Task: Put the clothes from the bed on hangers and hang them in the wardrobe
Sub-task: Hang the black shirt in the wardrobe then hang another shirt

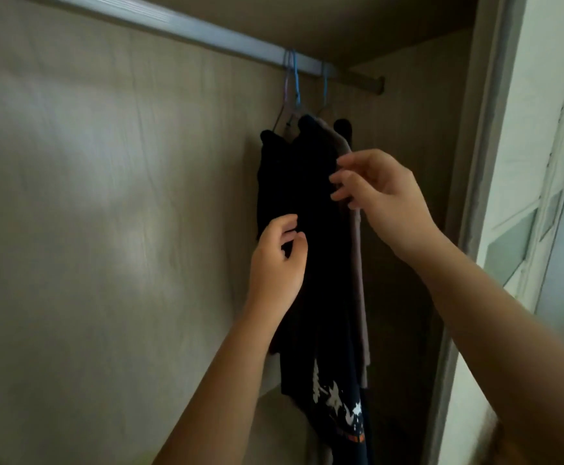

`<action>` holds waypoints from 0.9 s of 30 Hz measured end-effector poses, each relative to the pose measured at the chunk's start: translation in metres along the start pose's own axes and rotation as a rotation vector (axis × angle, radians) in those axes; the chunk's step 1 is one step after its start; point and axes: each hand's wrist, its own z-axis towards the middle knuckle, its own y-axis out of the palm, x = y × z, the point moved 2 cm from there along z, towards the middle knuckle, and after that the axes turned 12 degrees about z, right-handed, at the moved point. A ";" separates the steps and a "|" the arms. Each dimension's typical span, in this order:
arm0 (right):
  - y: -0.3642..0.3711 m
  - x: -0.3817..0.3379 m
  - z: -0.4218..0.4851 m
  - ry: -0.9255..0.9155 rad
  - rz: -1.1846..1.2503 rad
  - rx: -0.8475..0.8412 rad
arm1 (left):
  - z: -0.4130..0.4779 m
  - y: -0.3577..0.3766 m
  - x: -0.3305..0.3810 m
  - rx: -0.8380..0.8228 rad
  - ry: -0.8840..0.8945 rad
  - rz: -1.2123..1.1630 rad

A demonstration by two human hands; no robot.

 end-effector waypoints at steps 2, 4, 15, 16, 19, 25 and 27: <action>0.009 -0.004 0.021 -0.017 -0.122 -0.004 | 0.011 -0.002 0.001 0.012 0.004 0.001; 0.013 0.000 0.039 -0.022 -0.277 0.027 | 0.020 -0.006 -0.001 0.021 0.006 0.004; 0.013 0.037 0.110 0.163 -0.693 0.067 | 0.049 -0.040 -0.026 0.089 0.027 0.080; 0.015 0.039 0.118 0.169 -0.716 0.066 | 0.050 -0.043 -0.026 0.089 0.032 0.095; 0.017 0.041 0.136 0.236 -0.718 0.080 | 0.050 -0.054 -0.028 0.084 0.046 0.141; 0.018 0.040 0.153 0.367 -0.199 0.156 | 0.049 -0.073 -0.030 0.065 0.045 0.201; 0.016 0.037 0.154 0.359 -0.103 0.187 | 0.050 -0.077 -0.030 0.069 0.042 0.216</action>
